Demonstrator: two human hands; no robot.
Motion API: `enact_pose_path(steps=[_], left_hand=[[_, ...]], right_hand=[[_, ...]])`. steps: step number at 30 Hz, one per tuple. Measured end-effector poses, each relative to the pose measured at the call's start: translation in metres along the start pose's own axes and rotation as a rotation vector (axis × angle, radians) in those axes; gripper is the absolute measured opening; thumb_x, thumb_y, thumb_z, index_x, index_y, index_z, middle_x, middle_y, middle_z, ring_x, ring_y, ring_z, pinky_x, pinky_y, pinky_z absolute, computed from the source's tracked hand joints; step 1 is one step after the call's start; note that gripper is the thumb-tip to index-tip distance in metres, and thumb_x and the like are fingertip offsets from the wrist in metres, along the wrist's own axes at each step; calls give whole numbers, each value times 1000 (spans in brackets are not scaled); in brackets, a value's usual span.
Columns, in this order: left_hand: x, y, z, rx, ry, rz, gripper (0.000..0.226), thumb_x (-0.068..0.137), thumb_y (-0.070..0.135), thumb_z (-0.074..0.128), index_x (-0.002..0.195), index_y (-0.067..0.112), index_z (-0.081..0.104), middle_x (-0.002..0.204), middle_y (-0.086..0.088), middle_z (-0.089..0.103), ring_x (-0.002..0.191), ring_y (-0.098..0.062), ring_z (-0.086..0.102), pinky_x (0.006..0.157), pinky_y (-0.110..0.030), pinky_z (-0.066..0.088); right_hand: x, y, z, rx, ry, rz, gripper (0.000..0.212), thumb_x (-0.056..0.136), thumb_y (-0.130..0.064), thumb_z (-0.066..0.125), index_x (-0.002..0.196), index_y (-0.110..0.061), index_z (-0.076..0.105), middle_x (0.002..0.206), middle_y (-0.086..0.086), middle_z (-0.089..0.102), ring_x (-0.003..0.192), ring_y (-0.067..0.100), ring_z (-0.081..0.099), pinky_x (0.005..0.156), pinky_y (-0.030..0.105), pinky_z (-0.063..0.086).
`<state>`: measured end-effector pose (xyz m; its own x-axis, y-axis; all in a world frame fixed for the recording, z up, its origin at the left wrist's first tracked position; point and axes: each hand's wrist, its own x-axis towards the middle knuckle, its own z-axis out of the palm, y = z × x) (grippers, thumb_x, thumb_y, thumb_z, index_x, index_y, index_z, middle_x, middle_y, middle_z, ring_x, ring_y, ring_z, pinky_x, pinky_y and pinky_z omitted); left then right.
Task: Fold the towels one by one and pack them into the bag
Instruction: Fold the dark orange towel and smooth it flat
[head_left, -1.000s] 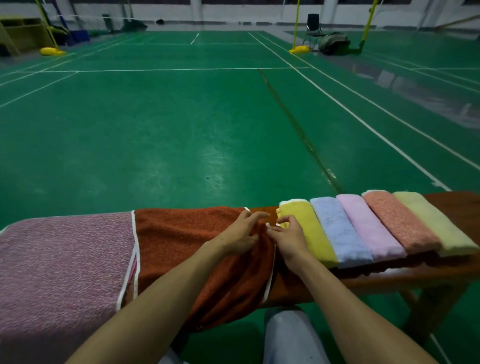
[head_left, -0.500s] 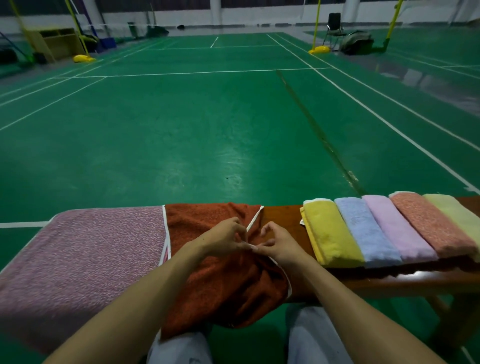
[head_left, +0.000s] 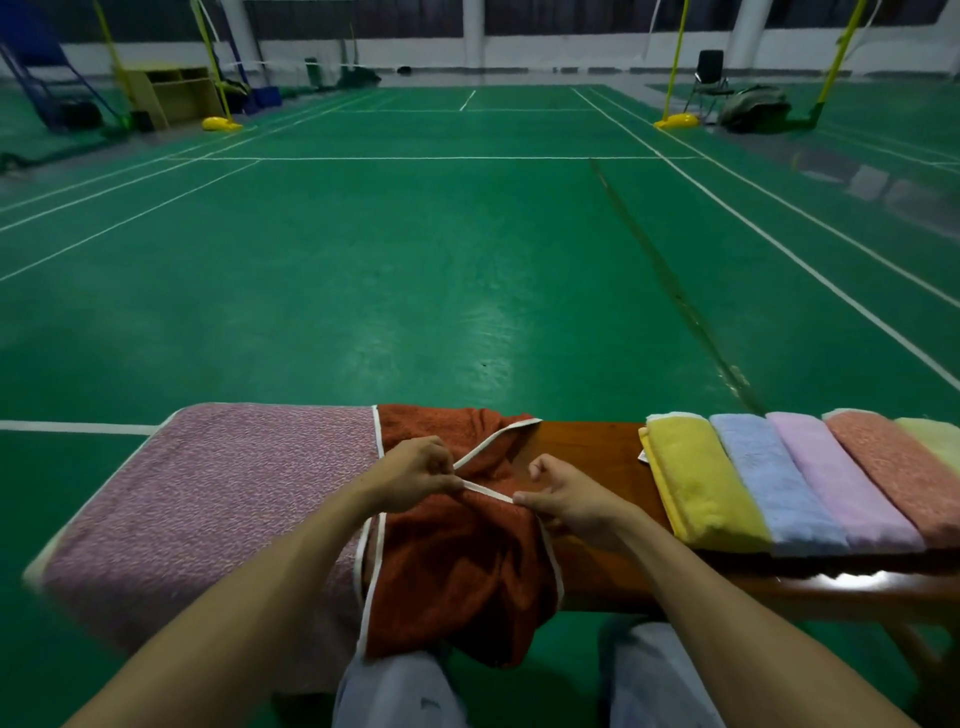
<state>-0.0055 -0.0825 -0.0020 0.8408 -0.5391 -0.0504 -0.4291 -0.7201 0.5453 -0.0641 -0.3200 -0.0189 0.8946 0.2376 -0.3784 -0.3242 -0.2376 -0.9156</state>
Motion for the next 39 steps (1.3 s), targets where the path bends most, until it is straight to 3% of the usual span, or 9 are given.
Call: enact_pose_path(steps=[5,10,15,19,23,28,33,36,39], left_hand=[[-18,-27,-13,-63,8,-61,21,85,25,71,74,8,63,87,1,55,75,-10,50,67,-22,38],[-34,-48,-19,-92,-1,-93,26,87,24,69,65,22,54,84,3,54,76,-11,50,70,-27,41],[-42,-61,-26,-97,11,-108,28,84,29,69,63,21,52,80,-1,56,74,-16,52,70,-35,43],[-49,-69,-34,-89,41,-105,26,85,27,68,67,13,55,80,-6,57,76,-20,53,71,-36,42],[-58,-83,-45,-66,65,-131,26,86,21,69,65,21,54,79,-2,56,74,-14,51,71,-34,41],[-76,-104,-56,7,75,-187,29,87,18,68,63,23,53,80,2,55,78,-15,54,76,-36,47],[-84,-117,-59,77,89,-220,25,87,20,67,66,15,54,83,3,55,80,-15,54,77,-37,49],[-81,-117,-60,133,86,-213,23,88,20,67,68,17,55,84,4,56,80,-14,54,76,-38,50],[-74,-114,-63,153,115,-194,23,88,19,66,69,20,54,84,4,55,80,-15,53,75,-37,50]], right_hand=[[3,4,0,9,-4,29,25,94,-19,64,95,-18,39,73,3,51,58,12,46,47,24,38],[5,-3,-5,-67,-30,34,24,95,-25,62,92,-19,40,75,1,51,62,11,46,52,23,40],[15,-6,-7,-196,-31,25,24,97,-33,58,89,-19,41,69,-2,49,57,9,43,49,22,38],[23,-5,-7,-288,61,-43,23,99,-35,53,85,-21,42,71,-4,46,61,9,39,53,23,34],[37,-4,-10,-451,187,-133,25,98,-35,55,80,-22,42,78,-3,47,75,14,40,66,34,34],[51,-7,-7,-439,195,-70,18,98,-36,55,94,-19,51,81,-2,60,68,9,52,62,29,41],[75,-4,-1,-449,286,-70,18,95,-40,58,102,-27,48,86,-3,57,76,17,55,64,30,40],[86,-11,3,-541,348,-96,33,96,-35,59,120,-18,44,94,6,57,87,25,56,73,31,39],[95,-14,5,-632,378,-187,44,95,-31,60,132,-15,42,122,13,57,113,30,56,93,35,42]])
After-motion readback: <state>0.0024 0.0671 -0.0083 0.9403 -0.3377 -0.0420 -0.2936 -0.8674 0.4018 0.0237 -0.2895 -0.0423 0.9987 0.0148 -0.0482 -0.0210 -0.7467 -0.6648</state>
